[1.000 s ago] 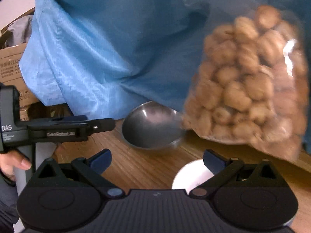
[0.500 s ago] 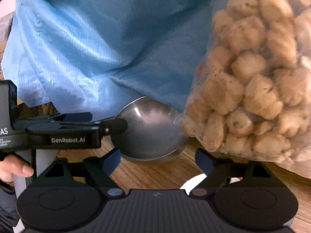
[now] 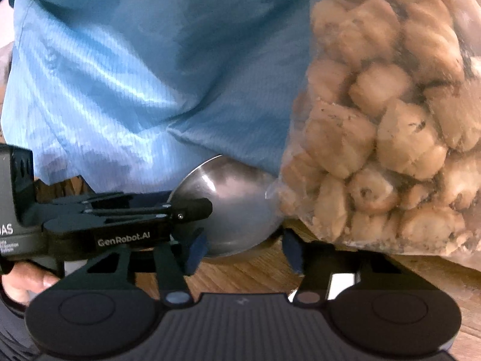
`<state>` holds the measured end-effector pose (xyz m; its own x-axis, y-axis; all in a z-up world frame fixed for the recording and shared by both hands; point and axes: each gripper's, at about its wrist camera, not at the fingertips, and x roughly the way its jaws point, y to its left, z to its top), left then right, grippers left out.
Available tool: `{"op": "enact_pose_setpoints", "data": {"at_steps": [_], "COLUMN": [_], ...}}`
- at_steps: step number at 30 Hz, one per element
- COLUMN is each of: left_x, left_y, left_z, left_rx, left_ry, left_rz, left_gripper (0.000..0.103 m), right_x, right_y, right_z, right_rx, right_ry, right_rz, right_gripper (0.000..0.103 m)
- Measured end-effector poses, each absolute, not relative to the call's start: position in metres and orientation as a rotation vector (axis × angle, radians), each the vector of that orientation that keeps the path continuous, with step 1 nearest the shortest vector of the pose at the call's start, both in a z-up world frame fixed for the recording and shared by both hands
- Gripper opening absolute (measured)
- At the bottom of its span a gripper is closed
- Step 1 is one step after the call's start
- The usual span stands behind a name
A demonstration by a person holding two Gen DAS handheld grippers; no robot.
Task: Organize plates and bowls
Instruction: 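Close both grippers on the rim of the steel mixing bowl, then lift the steel bowl with both grippers and lower it onto the table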
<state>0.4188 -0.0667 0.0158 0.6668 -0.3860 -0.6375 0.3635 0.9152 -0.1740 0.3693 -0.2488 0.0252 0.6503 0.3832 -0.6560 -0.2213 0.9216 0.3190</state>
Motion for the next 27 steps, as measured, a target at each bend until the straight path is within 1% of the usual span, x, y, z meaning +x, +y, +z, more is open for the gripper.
{"op": "enact_pose_setpoints", "data": {"at_steps": [2,4,7,12,16,19,21,22,23,27], "left_x": [0.419,0.420,0.421,0.410,0.403,0.393,0.387,0.383,0.378,0.369], "left_y": [-0.069,-0.068,-0.063,-0.060,-0.057,-0.057,-0.053,-0.050,-0.046,-0.039], "left_z": [0.014,0.014,0.014,0.014,0.015,0.014,0.017,0.018,0.019,0.026], "left_rx": [-0.030,-0.033,-0.054,-0.049,-0.056,-0.068,-0.056,-0.056,-0.064,-0.076], "left_ry": [0.724,0.729,0.732,0.720,0.716,0.717,0.701,0.693,0.689,0.689], "left_rz": [-0.412,-0.395,-0.387,-0.361,-0.345,-0.330,-0.313,-0.311,-0.310,-0.300], "left_gripper": [0.045,0.034,0.025,0.025,0.024,0.022,0.019,0.019,0.019,0.019], "right_x": [0.370,0.371,0.370,0.372,0.370,0.368,0.364,0.362,0.359,0.352], "right_y": [-0.252,-0.253,-0.253,-0.244,-0.239,-0.237,-0.235,-0.234,-0.233,-0.228], "right_z": [0.024,0.023,0.022,0.020,0.020,0.019,0.019,0.019,0.019,0.019], "right_rx": [0.227,0.233,0.227,0.218,0.206,0.220,0.211,0.200,0.199,0.208], "right_ry": [0.794,0.796,0.804,0.815,0.821,0.837,0.839,0.838,0.841,0.839], "right_rz": [0.338,0.333,0.335,0.352,0.361,0.362,0.361,0.364,0.368,0.372], "right_gripper": [0.053,0.052,0.053,0.052,0.049,0.044,0.034,0.032,0.030,0.030]}}
